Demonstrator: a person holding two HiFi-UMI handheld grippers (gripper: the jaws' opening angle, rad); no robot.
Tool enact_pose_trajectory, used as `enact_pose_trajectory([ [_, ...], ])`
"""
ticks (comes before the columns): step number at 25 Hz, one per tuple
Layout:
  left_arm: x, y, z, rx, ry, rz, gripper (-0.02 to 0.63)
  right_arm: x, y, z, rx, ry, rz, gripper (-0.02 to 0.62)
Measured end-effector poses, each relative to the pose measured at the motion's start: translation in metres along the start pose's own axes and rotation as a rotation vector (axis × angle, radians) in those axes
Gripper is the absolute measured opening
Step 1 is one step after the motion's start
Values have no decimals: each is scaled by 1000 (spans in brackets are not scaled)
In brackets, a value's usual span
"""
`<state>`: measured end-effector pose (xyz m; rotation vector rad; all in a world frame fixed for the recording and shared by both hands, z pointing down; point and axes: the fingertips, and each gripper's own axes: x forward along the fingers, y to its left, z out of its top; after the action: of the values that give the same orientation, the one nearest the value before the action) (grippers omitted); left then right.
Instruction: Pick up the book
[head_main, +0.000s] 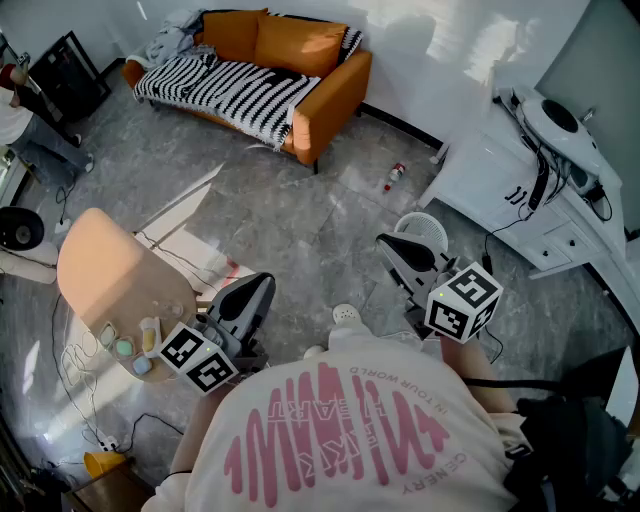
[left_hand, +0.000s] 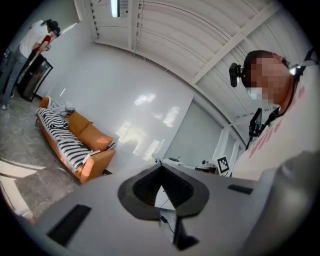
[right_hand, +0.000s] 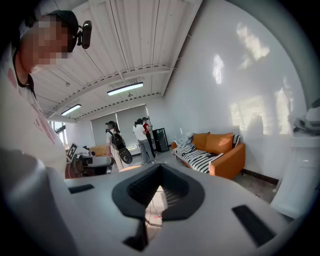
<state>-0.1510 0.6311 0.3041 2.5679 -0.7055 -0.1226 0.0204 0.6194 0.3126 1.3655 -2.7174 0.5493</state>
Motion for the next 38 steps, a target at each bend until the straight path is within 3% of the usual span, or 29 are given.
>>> enact_pose_trajectory([
  [13,-9,-4,3,12,-11,8,6,-1,9,2,-24,3,16,9],
  [25,-29,-3,6,24,-19,26,6,5,12,7,14,-29,-5,9],
  [38,-25,7,4,17,-4,26,6,10,10,-17,42,12,-34,9],
])
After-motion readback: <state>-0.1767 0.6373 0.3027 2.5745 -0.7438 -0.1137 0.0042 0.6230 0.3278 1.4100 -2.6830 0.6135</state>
